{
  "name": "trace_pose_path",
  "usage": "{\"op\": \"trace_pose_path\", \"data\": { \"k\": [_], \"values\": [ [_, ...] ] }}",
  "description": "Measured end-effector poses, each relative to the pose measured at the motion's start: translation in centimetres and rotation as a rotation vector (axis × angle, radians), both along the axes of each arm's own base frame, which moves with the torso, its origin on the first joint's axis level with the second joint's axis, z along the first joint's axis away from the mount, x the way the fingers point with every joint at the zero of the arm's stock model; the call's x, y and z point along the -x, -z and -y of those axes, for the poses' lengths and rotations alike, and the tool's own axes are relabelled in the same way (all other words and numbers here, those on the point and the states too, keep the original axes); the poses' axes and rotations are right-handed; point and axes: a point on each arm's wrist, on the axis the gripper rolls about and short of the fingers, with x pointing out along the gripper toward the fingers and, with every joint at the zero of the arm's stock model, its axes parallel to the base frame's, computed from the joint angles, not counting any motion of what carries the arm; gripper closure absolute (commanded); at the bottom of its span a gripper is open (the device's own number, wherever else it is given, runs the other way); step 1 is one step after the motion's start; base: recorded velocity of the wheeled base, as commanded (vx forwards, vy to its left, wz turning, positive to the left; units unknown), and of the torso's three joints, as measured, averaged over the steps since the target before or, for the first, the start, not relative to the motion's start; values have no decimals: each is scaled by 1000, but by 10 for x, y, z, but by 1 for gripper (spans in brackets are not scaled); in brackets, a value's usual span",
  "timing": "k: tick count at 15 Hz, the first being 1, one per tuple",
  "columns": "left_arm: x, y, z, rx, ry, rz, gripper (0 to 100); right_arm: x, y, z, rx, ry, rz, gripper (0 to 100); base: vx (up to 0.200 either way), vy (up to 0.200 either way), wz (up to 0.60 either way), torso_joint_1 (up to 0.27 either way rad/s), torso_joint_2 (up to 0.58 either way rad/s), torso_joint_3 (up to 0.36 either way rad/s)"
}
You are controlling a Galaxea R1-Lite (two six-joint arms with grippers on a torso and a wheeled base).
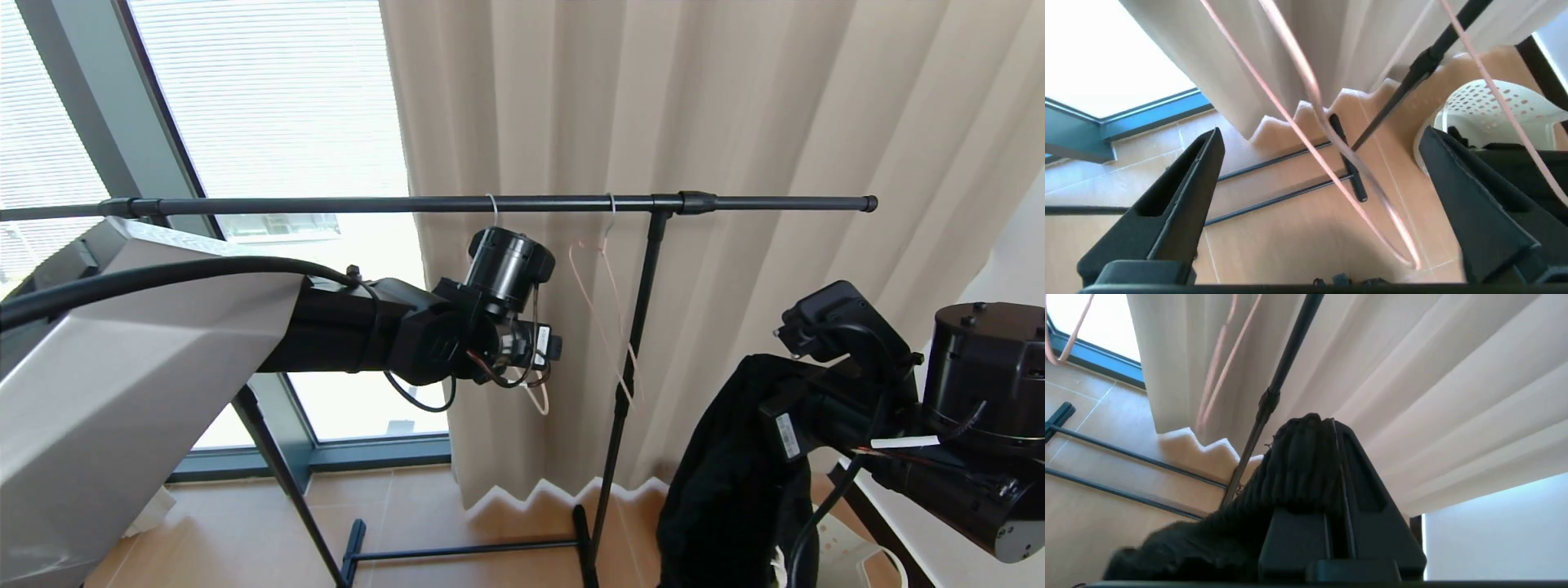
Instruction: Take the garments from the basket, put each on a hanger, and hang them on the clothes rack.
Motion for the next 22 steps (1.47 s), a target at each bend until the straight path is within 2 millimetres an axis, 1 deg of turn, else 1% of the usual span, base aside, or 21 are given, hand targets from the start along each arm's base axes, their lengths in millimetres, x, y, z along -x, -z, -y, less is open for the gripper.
{"op": "trace_pose_path", "data": {
  "k": [4,8,11,20,21,22],
  "values": [
    [-2,5,-3,-38,-53,8,0,-1,2,-1,4,0,-8,100,0,0,0,0,0,0],
    [-5,1,-6,-33,-60,18,0,-2,3,-1,5,-1,-11,100,0,0,0,0,0,0],
    [-12,0,-1,-20,-60,37,0,-2,4,-2,5,-1,-12,100,0,0,0,0,0,0],
    [-26,9,11,-9,-58,51,0,-1,6,-1,12,-3,-22,100,0,0,0,0,0,0],
    [-27,10,12,-10,-57,50,100,-1,6,-1,11,-3,-22,100,0,0,0,0,0,0],
    [-27,12,12,-12,-57,47,100,-1,7,-1,12,-3,-24,100,0,0,0,0,0,0]
  ]
}}
